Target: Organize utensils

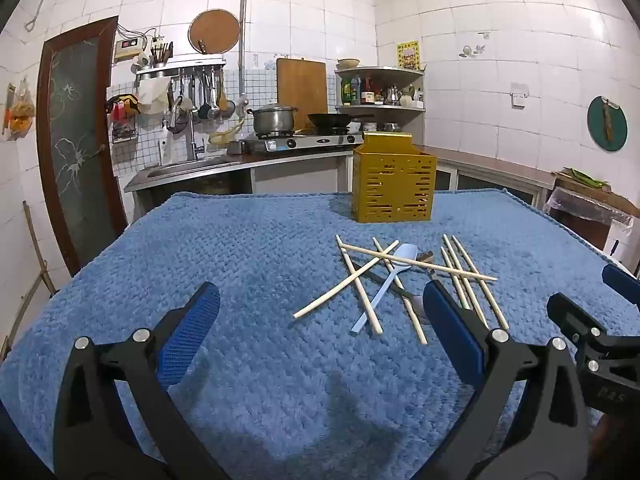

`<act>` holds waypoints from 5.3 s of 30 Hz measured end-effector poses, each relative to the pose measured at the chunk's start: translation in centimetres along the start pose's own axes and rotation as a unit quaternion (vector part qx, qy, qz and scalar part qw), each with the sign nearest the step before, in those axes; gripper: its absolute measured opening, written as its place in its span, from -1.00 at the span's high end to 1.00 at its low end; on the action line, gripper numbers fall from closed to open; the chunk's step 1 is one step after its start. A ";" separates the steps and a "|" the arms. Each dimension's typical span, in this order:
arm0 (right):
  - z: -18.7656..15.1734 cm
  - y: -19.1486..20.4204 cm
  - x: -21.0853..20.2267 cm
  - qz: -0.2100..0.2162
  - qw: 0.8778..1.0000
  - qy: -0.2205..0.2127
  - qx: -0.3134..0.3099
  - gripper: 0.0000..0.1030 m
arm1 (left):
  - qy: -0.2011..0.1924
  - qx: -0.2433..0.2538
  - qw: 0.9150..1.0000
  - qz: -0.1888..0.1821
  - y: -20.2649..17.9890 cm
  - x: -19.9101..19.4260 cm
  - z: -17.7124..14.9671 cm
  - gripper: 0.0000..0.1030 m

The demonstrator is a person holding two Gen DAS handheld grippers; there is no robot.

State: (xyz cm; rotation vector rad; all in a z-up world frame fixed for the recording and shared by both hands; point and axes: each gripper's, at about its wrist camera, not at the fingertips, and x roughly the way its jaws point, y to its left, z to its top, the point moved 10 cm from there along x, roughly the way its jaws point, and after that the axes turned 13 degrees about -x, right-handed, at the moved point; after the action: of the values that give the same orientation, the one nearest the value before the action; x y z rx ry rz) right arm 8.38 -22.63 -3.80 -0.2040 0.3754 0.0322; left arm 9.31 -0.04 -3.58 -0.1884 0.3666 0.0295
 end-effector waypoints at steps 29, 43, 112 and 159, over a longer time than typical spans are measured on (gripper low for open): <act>-0.1 -0.4 -0.2 -0.009 1.000 0.007 -0.001 -0.92 | 0.005 -0.003 1.000 -0.003 0.1 0.3 -0.3 -0.91; -0.2 -0.4 -0.1 -0.010 1.000 0.007 -0.001 -0.92 | 0.004 -0.003 1.000 -0.003 0.1 0.3 -0.3 -0.90; 2.0 -1.5 1.2 0.008 1.000 0.015 -0.005 -0.92 | 0.051 -0.005 0.999 0.000 0.4 2.2 0.1 -0.91; 0.0 -4.8 25.6 0.024 0.967 0.252 0.022 -0.71 | 0.226 -0.003 0.974 0.009 -1.9 24.0 2.7 -0.84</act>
State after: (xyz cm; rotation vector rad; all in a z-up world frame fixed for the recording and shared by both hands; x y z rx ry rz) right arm 32.56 -27.53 -12.30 -0.1570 0.8883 0.0194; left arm 32.79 -1.51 -9.45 -0.1975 0.8221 0.0046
